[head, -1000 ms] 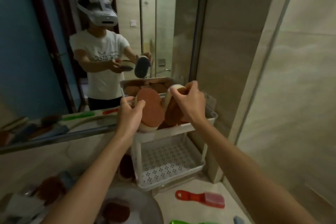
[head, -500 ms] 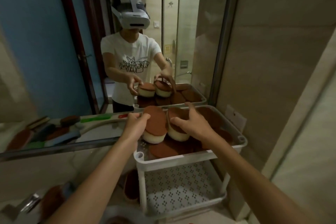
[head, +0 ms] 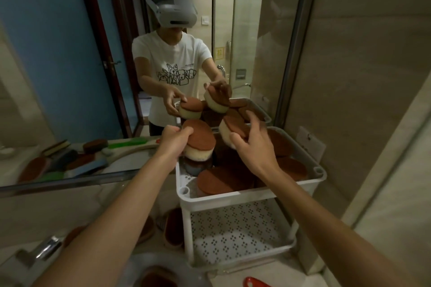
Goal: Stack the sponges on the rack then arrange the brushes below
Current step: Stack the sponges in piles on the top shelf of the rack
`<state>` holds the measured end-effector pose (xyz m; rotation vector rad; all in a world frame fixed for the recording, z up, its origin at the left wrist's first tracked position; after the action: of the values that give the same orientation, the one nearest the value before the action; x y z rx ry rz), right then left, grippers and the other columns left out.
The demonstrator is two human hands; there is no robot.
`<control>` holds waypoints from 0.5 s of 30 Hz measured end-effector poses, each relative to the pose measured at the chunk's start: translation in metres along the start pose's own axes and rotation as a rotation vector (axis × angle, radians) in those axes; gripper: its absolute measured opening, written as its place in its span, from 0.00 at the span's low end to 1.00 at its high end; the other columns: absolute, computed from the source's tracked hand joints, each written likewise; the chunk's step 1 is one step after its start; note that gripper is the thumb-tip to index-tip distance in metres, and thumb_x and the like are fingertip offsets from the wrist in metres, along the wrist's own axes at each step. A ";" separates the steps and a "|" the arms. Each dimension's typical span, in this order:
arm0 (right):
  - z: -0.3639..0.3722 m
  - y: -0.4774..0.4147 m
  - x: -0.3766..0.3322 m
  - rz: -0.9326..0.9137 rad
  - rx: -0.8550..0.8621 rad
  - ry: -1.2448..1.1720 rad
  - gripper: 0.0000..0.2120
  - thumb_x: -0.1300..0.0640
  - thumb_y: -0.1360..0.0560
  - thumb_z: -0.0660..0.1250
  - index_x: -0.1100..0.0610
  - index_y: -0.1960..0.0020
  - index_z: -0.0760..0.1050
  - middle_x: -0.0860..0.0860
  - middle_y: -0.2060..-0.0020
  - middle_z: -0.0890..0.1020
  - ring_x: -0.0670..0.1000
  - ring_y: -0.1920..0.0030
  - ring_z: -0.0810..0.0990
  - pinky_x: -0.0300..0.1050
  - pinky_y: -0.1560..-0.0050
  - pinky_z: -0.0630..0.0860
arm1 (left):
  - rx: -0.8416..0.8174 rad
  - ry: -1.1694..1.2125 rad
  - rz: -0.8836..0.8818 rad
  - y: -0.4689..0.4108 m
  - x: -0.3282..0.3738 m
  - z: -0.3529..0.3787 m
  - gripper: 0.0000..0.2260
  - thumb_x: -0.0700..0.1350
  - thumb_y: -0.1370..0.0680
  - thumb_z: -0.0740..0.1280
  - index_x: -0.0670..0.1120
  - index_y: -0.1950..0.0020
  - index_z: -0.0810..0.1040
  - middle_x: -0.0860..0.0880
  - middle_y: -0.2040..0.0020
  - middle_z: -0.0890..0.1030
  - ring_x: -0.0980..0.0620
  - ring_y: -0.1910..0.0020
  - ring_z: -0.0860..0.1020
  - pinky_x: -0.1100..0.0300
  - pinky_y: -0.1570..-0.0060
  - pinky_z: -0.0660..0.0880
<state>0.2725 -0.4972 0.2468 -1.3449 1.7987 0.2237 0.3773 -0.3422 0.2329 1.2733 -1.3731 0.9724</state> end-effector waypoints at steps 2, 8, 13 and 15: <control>0.004 -0.005 0.003 0.002 0.000 0.011 0.33 0.48 0.24 0.60 0.50 0.24 0.49 0.56 0.28 0.60 0.60 0.28 0.61 0.52 0.33 0.64 | 0.003 -0.046 0.000 -0.007 -0.006 0.002 0.07 0.45 0.23 0.63 0.44 0.59 0.71 0.43 0.60 0.72 0.47 0.61 0.74 0.57 0.62 0.67; 0.014 -0.008 0.015 0.018 -0.019 0.020 0.34 0.48 0.24 0.61 0.49 0.24 0.49 0.56 0.28 0.62 0.59 0.29 0.61 0.52 0.35 0.66 | 0.031 -0.206 0.034 -0.008 -0.003 0.005 0.14 0.48 0.23 0.63 0.38 0.45 0.72 0.43 0.51 0.74 0.44 0.50 0.76 0.54 0.55 0.71; 0.016 -0.006 0.015 -0.022 -0.024 0.082 0.33 0.48 0.24 0.61 0.48 0.24 0.49 0.57 0.29 0.62 0.61 0.30 0.62 0.53 0.35 0.67 | 0.035 -0.285 0.065 -0.008 -0.003 0.005 0.12 0.48 0.21 0.60 0.40 0.44 0.72 0.45 0.53 0.75 0.44 0.50 0.76 0.55 0.53 0.69; 0.017 -0.006 0.015 -0.033 -0.036 0.109 0.32 0.47 0.24 0.61 0.45 0.24 0.50 0.57 0.30 0.62 0.61 0.30 0.62 0.53 0.36 0.67 | 0.041 -0.324 0.102 -0.006 -0.003 0.005 0.11 0.46 0.21 0.60 0.44 0.62 0.70 0.47 0.65 0.71 0.48 0.64 0.72 0.56 0.62 0.65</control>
<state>0.2851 -0.4999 0.2280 -1.4359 1.8688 0.1686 0.3829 -0.3468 0.2287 1.4494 -1.6877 0.8936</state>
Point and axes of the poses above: each hand's wrist, its own y-axis away from the middle knuckle, its own z-axis out of the palm, x = y × z, the point moved 3 cm from there along -y, towards the middle knuckle
